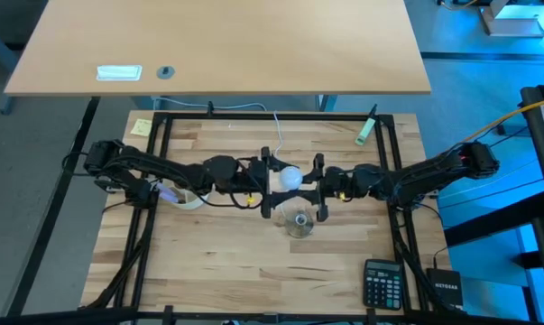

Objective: Screw lightbulb
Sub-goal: Insert the lightbulb into the lamp

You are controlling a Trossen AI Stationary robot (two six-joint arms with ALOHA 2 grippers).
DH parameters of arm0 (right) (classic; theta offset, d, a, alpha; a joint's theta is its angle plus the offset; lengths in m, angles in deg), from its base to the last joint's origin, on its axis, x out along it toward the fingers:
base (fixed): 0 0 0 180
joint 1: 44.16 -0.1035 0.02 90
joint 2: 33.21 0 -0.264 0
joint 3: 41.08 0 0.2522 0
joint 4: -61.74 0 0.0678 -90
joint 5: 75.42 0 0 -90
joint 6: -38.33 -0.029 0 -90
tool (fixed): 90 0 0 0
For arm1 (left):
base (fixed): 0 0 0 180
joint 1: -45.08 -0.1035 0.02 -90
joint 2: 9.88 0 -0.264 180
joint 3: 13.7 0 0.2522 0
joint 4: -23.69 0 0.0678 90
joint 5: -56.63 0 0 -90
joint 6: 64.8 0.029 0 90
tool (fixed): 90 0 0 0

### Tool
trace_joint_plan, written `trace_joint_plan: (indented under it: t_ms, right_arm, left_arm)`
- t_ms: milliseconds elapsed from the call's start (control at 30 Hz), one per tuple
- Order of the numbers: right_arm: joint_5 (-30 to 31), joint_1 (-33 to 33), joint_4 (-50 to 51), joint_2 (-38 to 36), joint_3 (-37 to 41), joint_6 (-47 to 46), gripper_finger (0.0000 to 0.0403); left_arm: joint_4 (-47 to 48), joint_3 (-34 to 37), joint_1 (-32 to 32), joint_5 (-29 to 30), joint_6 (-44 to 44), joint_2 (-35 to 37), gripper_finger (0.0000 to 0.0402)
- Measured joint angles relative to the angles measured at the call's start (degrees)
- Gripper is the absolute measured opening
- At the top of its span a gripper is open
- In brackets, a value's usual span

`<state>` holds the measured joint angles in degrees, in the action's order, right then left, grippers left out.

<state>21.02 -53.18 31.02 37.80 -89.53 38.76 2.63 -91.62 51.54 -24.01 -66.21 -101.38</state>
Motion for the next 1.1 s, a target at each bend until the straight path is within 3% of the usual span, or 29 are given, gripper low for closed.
trace_joint_plan:
  t_ms: [400,700,900,1100]
  right_arm:
    - [0.0,0.0,0.4,0.1,0.0,0.0,0.0109]
    - [0.0,0.0,0.4,0.1,0.0,0.0,0.0109]
    - [0.0,0.0,0.6,0.1,0.0,0.0,0.0109]
    - [0.0,0.0,0.5,0.0,0.0,0.1,0.0187]
  left_arm:
    - [-1.7,0.0,0.0,0.0,0.3,0.0,0.0316]
    - [-1.9,0.0,0.0,0.0,0.4,0.4,0.0269]
    - [-1.5,0.0,-0.2,0.0,0.6,0.4,0.0262]
    - [-1.1,0.0,-0.2,0.0,0.6,0.4,0.026]
